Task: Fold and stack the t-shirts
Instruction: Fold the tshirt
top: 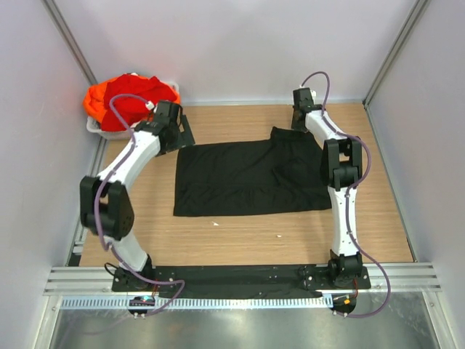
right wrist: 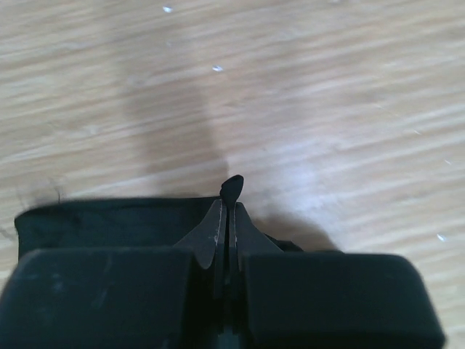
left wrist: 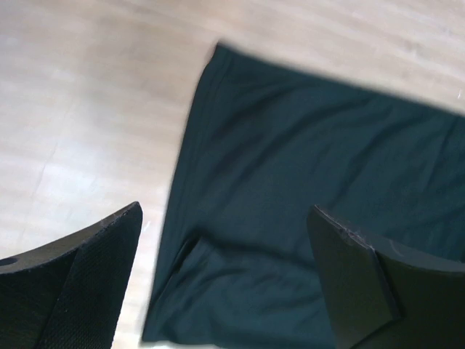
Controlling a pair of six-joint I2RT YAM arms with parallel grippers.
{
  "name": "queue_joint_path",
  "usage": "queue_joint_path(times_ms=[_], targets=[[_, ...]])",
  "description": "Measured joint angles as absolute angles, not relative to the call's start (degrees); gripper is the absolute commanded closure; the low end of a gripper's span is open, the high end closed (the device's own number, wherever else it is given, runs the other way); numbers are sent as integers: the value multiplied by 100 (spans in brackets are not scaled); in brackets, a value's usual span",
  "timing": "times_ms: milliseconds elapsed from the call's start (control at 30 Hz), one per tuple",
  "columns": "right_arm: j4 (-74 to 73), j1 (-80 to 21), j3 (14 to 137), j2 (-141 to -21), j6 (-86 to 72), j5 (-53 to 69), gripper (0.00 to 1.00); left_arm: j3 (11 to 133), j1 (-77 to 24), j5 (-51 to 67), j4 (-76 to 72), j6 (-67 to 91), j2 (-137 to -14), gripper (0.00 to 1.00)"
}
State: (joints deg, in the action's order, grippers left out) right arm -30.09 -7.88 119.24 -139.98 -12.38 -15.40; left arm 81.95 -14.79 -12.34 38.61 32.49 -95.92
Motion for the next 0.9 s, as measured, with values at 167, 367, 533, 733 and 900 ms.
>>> queue_joint_path(times_ms=[167,367,533,733,900], targets=[[-3046,-659,11511,-13649,-1236,-1820,99,9806,-1466,-1184,3745,3301,-11271,7],[-3052,-408,11419,-13611,-1201,-2049,99,11450,-1455,-1087,3872,3232,-12737,11],[-3048,-233,11417,-13614,-1125,-2176,99,12156,-1450,-980,3968,3089,-13408,11],[-3039,-148,11408,-13614,-1063,-2150,99,12713,-1448,-816,3946,2891,-13970,26],[-3033,-150,11408,-13616,-1061,-2128,99,12763,-1446,-694,3929,2757,-14234,35]])
